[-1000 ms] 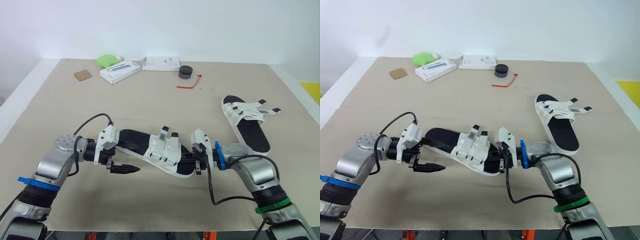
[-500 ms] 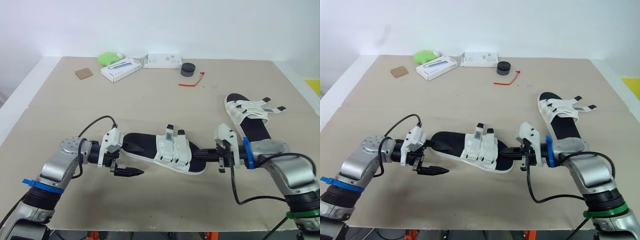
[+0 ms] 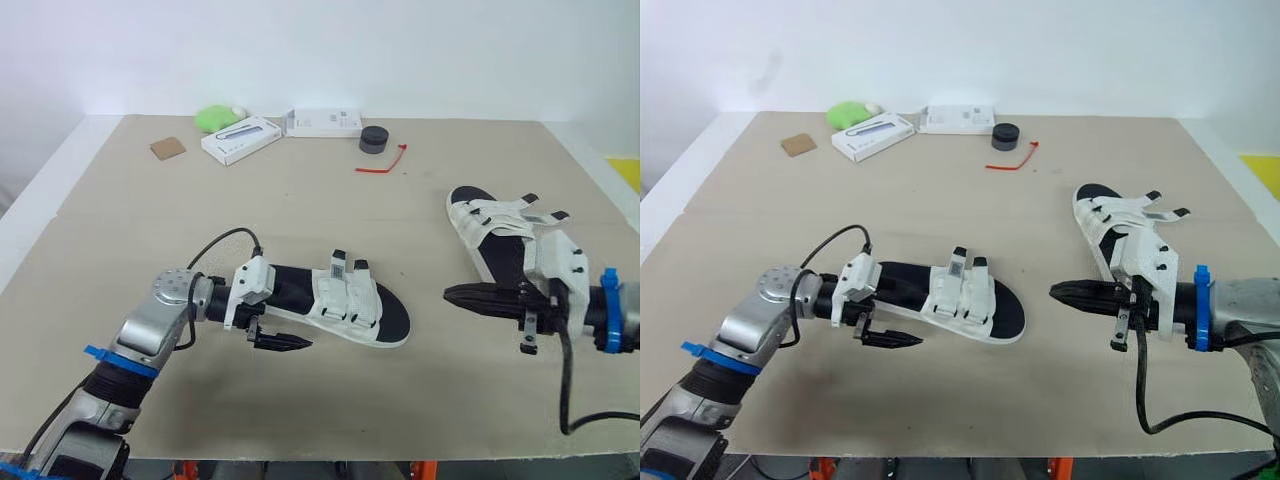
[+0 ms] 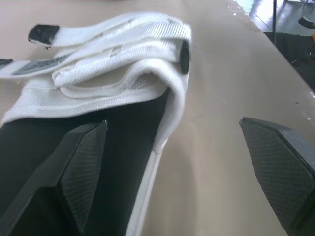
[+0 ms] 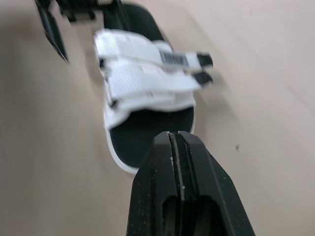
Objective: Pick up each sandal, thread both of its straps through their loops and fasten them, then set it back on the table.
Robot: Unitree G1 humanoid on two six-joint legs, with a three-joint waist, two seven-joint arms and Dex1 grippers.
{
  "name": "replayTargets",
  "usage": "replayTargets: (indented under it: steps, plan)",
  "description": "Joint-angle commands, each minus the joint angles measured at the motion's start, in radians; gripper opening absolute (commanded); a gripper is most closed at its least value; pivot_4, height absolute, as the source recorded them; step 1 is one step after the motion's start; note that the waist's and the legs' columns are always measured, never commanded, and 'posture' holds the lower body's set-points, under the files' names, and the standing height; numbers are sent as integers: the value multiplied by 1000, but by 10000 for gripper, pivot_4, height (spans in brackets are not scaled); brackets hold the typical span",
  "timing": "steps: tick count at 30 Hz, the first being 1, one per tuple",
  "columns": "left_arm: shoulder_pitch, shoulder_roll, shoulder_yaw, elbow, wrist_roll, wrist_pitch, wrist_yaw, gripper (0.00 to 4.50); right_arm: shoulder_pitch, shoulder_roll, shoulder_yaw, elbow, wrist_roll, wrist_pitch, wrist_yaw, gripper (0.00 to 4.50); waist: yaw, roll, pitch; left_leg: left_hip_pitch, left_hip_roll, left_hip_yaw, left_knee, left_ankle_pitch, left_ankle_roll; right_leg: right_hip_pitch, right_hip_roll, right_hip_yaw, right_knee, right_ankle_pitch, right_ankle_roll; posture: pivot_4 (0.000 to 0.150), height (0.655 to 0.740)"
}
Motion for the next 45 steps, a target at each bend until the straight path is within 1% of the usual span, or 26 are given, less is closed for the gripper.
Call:
replayTargets:
  steps: [1, 4, 9, 10, 12, 13, 14, 15, 16, 17, 18, 19, 21, 22, 23, 27, 30, 33, 34, 37, 41, 45]
  plan:
    - [-41, -31, -24, 39, 27, -41, -14, 44643, 17, 10, -125, -94, 97, 60, -57, 0, 3, 0, 0, 0, 0, 0, 1, 0, 0, 0, 0, 0, 0, 0, 0, 1500, 7400]
    - [-62, -53, -43, 79, 45, -57, -24, 44643, 22, 13, -152, -114, 144, 91, -99, 0, 4, 0, 0, 0, 0, 0, 1, 0, 0, 0, 0, 0, 0, 1, 1, 1500, 7400]
    - [-92, -106, -58, 119, 65, -59, -9, 44643, 32, 8, -150, -130, 175, 104, -153, 0, 4, 0, 0, 0, 0, 0, 2, 1, 1, 1, 0, 0, 0, 2, 1, 1500, 7400]
    - [-97, -117, -59, 128, 70, -60, -3, 40540, 31, 7, -148, -130, 182, 105, -162, 0, 4, 0, 0, 0, 0, 0, 2, 1, 1, 1, 0, 0, 0, 2, 1, 1500, 7400]
    - [-103, -132, -59, 135, 71, -57, -1, 38367, 30, 5, -145, -131, 191, 105, -174, 0, 5, 0, 0, 0, 0, 0, 3, 1, 1, 2, 0, 0, 0, 2, 1, 1500, 7400]
    - [-105, -140, -58, 136, 70, -55, 3, 30023, 30, 4, -143, -132, 197, 105, -181, 0, 5, 0, 0, 0, -1, 0, 3, 1, 1, 2, 0, 0, 0, 2, 1, 1500, 7400]
    - [-110, -155, -57, 142, 73, -56, 16, 27897, 26, 7, -137, -131, 202, 104, -192, 0, 5, 0, 0, 0, -1, 0, 3, 1, 1, 2, 0, 0, 0, 2, 1, 1500, 7400]
    - [-112, -168, -54, 146, 78, -59, 36, 26910, 23, 10, -133, -131, 209, 105, -201, 0, 5, 0, 0, 0, -1, 0, 3, 1, 1, 2, 0, 0, 0, 2, 1, 1500, 7400]
    - [-114, -178, -49, 150, 85, -61, 59, 23935, 21, 12, -128, -132, 213, 104, -208, 0, 5, 0, 0, 0, -1, 0, 3, 1, 1, 2, 0, 0, 0, 2, 1, 1500, 7400]
    - [-115, -186, -45, 152, 89, -59, 74, 19250, 21, 13, -122, -133, 216, 103, -213, 0, 5, 0, 0, 0, -1, 0, 3, 1, 1, 2, 0, 0, 0, 2, 1, 1500, 7400]
    - [-112, -189, -40, 148, 89, -56, 84, 18139, 22, 13, -119, -134, 220, 101, -218, 0, 5, 0, 0, 0, -1, 0, 3, 1, 1, 2, 0, 0, 0, 2, 2, 1500, 7400]
    - [-109, -195, -34, 143, 90, -54, 99, 11849, 21, 13, -111, -133, 221, 98, -223, 0, 5, 0, 0, 0, -1, 0, 4, 1, 1, 2, 0, 0, 0, 2, 2, 1500, 7400]
    - [-94, -200, -28, 123, 90, -40, 126, 7961, 18, 13, -95, -126, 220, 91, -228, 0, 5, 0, 0, 0, -1, 0, 4, 1, 1, 2, 0, 1, 0, 2, 2, 1500, 7400]
    - [-83, -203, -20, 110, 89, -23, 155, 2285, 10, 13, -78, -116, 217, 86, -230, 0, 5, 0, 0, 0, -1, 0, 4, 1, 1, 2, 0, 1, 0, 3, 2, 1500, 7400]
    - [-73, -203, -12, 97, 90, -14, 181, 1062, 2, 12, -62, -107, 216, 82, -231, 0, 4, 0, 0, 1, 0, 0, 4, 1, 2, 3, 0, 1, 0, 3, 2, 1500, 7400]
    - [-34, -183, 52, 18, 78, 51, 297, 1062, -27, 6, -19, -86, 214, 68, -224, 0, -1, 1, 0, 1, 0, 0, 4, 2, 3, 3, 0, 1, 0, 5, 2, 1500, 7400]
    - [-10, -181, 181, -58, 87, 188, 522, 1062, -62, 4, 31, -54, 203, 50, -208, 0, -6, 0, 0, 1, 0, 0, 4, 3, 4, 3, 1, 1, 1, 6, 2, 1500, 7400]
    - [-8, -202, 313, -107, 95, 328, 754, 1062, -90, 10, 77, -32, 190, 32, -200, 0, -11, 0, 0, 2, 1, 0, 5, 4, 5, 3, 2, 2, 1, 8, 2, 1500, 7400]
    - [-8, -215, 363, -111, 107, 365, 844, 1062, -101, 14, 95, -24, 185, 24, -198, 0, -13, 0, 0, 2, 1, 0, 5, 5, 5, 3, 2, 1, 1, 8, 2, 1500, 7400]
    - [10, -228, 459, -134, 158, 419, 1043, 1062, -135, 29, 145, 1, 173, 4, -193, 0, -16, 0, 0, 1, 1, 0, 5, 5, 5, 3, 2, 2, 0, 9, 3, 1500, 7400]
    - [29, -231, 516, -114, 201, 418, 1184, 1062, -182, 51, 208, 34, 152, -21, -183, 0, -15, 0, 0, 1, 0, 0, 5, 5, 4, 3, 1, 2, 0, 10, 3, 1500, 7400]
    - [18, -224, 515, -33, 202, 369, 1199, 1062, -216, 59, 242, 65, 136, -40, -167, 0, -14, 0, 0, 1, 0, 0, 5, 6, 3, 3, 1, 2, 0, 10, 3, 1500, 7400]
